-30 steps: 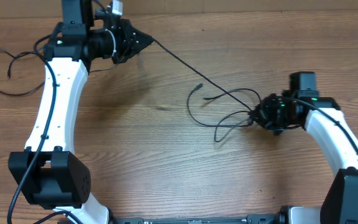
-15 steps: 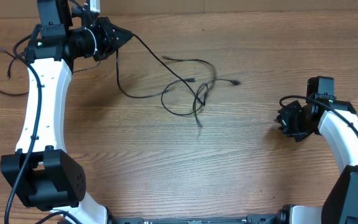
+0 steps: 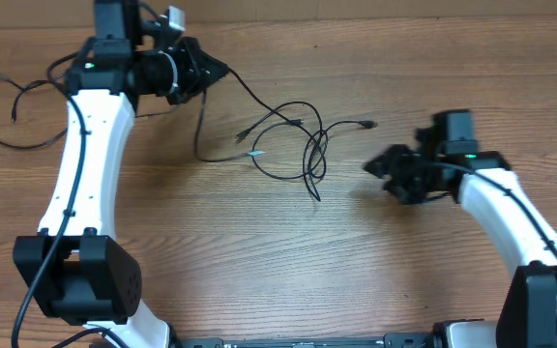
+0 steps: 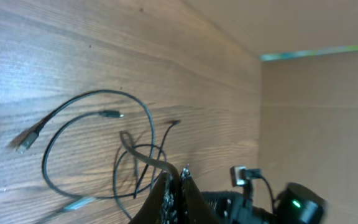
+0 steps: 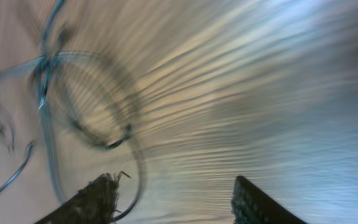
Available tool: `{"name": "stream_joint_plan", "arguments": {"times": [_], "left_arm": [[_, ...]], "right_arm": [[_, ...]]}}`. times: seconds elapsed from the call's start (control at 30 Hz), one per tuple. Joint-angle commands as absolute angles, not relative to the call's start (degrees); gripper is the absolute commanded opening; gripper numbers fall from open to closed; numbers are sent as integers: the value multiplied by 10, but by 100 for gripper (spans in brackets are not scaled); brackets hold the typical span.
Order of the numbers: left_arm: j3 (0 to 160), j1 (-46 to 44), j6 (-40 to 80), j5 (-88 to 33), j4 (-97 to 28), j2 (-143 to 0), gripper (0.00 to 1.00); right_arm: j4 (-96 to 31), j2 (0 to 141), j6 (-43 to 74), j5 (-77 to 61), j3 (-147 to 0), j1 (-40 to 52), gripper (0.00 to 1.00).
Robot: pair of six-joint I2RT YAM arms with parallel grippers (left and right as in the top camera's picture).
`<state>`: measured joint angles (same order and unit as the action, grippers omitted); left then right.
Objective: Untangle cables
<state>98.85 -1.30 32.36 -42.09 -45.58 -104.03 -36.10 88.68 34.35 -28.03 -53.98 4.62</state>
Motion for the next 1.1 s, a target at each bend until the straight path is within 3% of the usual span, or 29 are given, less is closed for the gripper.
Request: {"name": "stream_joint_plan", "arguments": {"times": [0.0,0.23,0.63,0.77,0.83,0.9,0.93,1.07], "left_arm": [[1002,-32,309,-355,-468,-1022,4],[1002,-47,309,-339,-482,-1022,4],[1002,-51,308,-339,-493,-1022,4],[1002,-51,308,-339,-499,-1022,4],[1002,-51,308,-339,-500,-1022,4],[1002,-51,308,-339,-500,-1022,4],[1002,-51,308,-339,-500,-1022,4],[1002,-42,302,-330,-497,-1022,4]], "right_arm": [[-319,891,325,-293,-536,110,68],[-230,891,329,-175,-536,215,72],[-175,920,394,-50,-536,305,64],[-155,943,407,-94,-536,305,50],[-152,953,407,-129,-536,305,36],[-158,955,404,-162,-536,305,10],[-160,955,403,-175,-536,305,4],[-203,954,346,-209,-538,277,4]]}}
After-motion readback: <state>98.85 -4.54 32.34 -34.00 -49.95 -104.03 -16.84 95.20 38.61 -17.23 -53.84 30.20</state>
